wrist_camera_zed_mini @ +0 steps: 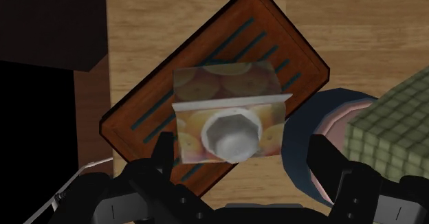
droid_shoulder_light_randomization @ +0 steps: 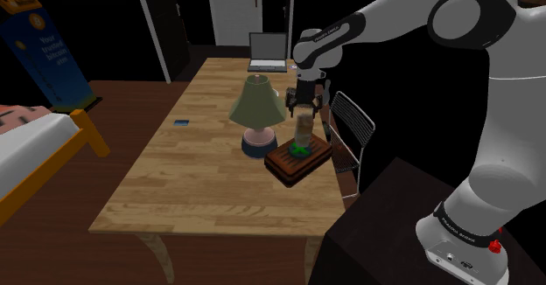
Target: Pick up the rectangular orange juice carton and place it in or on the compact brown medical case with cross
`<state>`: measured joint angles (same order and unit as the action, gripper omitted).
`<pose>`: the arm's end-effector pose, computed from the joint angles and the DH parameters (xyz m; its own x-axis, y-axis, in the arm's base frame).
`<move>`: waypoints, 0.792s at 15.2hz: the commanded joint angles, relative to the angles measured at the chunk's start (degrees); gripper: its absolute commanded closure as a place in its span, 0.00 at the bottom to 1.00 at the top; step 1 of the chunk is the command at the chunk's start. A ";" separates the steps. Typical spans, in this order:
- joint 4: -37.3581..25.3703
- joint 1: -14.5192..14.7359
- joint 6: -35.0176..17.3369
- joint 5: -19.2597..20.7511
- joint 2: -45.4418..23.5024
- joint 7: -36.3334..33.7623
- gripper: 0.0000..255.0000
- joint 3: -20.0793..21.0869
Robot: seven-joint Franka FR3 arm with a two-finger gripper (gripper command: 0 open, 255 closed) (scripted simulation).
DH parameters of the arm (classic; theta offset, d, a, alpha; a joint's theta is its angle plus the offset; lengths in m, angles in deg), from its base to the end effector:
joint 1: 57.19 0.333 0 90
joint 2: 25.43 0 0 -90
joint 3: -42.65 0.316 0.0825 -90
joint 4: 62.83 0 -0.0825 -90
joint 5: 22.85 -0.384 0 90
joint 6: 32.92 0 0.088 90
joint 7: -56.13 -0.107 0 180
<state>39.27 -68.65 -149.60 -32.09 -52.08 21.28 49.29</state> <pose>0.6291 -0.0491 0.2822 0.6807 -0.6783 -0.2769 -0.7102 -0.7036 -0.0223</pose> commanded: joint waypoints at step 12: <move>-4.83 -0.65 6.68 0.32 1.79 -0.24 0.00 -0.28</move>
<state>34.46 -69.29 -142.94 -31.77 -50.29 21.04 49.02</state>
